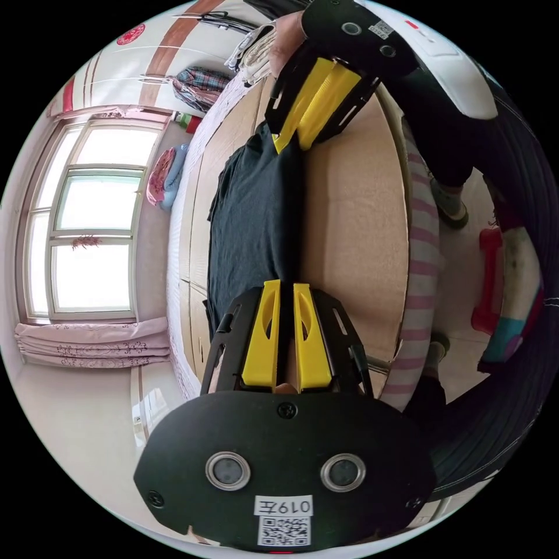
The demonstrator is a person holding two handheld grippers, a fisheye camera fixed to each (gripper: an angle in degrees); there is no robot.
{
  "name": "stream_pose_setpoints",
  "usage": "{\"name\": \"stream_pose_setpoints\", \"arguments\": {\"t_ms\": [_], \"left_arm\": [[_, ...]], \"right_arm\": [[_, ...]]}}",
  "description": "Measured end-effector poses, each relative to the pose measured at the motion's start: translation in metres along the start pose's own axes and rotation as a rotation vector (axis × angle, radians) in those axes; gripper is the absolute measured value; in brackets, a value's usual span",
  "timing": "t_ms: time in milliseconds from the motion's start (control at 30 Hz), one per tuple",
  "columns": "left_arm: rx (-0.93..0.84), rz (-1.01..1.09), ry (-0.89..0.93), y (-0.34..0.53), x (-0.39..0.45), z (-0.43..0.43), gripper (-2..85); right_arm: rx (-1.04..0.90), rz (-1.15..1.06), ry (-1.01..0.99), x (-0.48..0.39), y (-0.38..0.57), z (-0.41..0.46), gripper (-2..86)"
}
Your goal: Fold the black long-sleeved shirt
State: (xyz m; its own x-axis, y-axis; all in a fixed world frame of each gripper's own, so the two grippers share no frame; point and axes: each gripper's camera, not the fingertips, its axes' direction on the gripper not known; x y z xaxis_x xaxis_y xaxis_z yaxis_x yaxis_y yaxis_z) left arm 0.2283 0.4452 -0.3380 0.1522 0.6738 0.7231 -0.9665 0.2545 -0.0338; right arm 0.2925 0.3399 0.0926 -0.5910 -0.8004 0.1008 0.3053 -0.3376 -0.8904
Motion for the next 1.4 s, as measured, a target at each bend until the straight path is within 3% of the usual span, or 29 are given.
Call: {"name": "stream_pose_setpoints", "arguments": {"t_ms": [533, 700, 1033, 1167, 1400], "left_arm": [[0.006, -0.018, 0.003, -0.010, -0.038, -0.011, 0.7], [0.007, -0.020, 0.002, -0.001, -0.039, 0.002, 0.8], [-0.001, -0.002, 0.012, 0.034, -0.028, 0.045, 0.8], [0.004, -0.014, 0.031, 0.061, -0.021, 0.072, 0.9], [0.069, -0.089, 0.074, 0.136, -0.017, 0.112, 1.5]], "right_arm": [[-0.075, 0.013, -0.009, -0.021, -0.014, 0.038, 10.0], [-0.100, 0.045, -0.042, -0.027, -0.003, 0.056, 8.7], [-0.063, -0.116, -0.005, -0.063, 0.025, 0.067, 1.2], [-0.057, -0.124, 0.097, -0.091, 0.034, 0.075, 2.9], [-0.073, -0.021, 0.074, -0.097, 0.069, 0.072, 10.4]]}}
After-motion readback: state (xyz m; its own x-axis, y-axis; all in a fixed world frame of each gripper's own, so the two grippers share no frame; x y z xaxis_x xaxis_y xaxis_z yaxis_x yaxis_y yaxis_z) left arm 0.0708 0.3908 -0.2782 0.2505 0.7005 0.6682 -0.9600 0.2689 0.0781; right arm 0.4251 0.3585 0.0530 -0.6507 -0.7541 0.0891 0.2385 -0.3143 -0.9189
